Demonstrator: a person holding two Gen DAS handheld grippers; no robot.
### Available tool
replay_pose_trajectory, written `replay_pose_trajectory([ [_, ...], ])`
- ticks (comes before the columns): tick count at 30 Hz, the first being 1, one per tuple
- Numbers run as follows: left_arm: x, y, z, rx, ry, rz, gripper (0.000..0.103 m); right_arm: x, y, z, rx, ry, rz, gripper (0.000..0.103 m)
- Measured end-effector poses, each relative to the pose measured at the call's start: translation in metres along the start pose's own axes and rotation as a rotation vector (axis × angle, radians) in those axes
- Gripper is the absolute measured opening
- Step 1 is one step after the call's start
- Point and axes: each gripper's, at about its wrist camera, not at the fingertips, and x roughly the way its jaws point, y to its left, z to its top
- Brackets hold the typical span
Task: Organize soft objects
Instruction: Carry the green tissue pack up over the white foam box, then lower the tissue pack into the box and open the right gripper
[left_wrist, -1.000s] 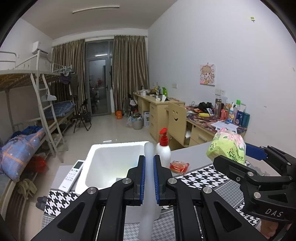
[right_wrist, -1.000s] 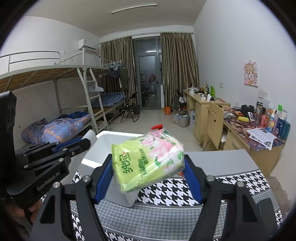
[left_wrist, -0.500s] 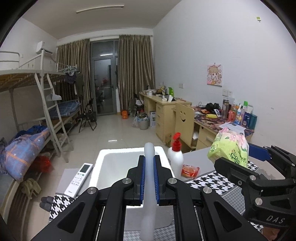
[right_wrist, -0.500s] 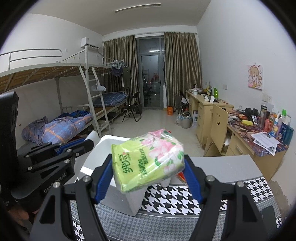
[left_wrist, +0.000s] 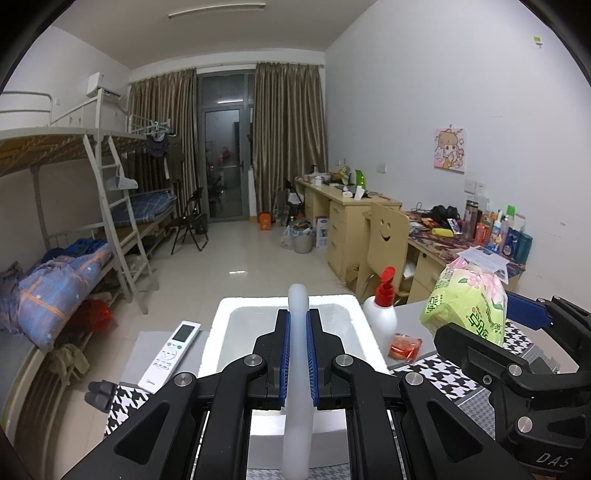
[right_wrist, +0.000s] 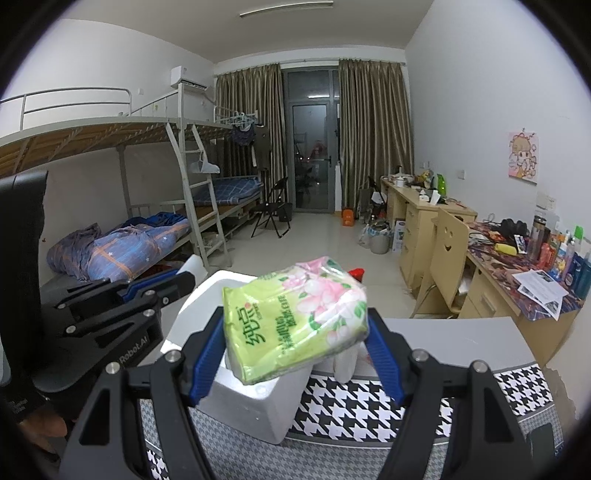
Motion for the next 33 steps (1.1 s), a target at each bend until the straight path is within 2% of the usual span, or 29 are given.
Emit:
replay_pose_trajectory([
  [20,0.039,0.02,-0.003,-0.02,0.076,-0.008,0.009,0.017,-0.002,0.0,-0.009,0.025,0.0,0.075],
  [22,0.042,0.022,-0.004,-0.025,0.084,-0.008,0.018,0.018,-0.001,0.001,-0.01,0.026,0.0,0.075],
  [23,0.043,0.023,-0.005,-0.027,0.094,-0.009,0.031,0.019,-0.001,0.001,-0.01,0.025,-0.001,0.075],
  [24,0.045,0.023,-0.004,-0.028,0.1,-0.003,0.05,0.018,-0.001,0.001,-0.009,0.025,0.0,0.075],
  [26,0.042,0.027,-0.005,-0.034,0.084,0.016,0.073,0.019,-0.001,0.001,-0.009,0.025,0.0,0.075],
  [27,0.04,0.028,-0.005,-0.036,0.075,0.025,0.078,0.018,-0.001,0.002,-0.008,0.026,-0.001,0.075],
  [33,0.032,0.038,-0.004,-0.042,0.056,0.07,0.092,0.025,0.005,0.003,-0.016,0.032,0.006,0.075],
])
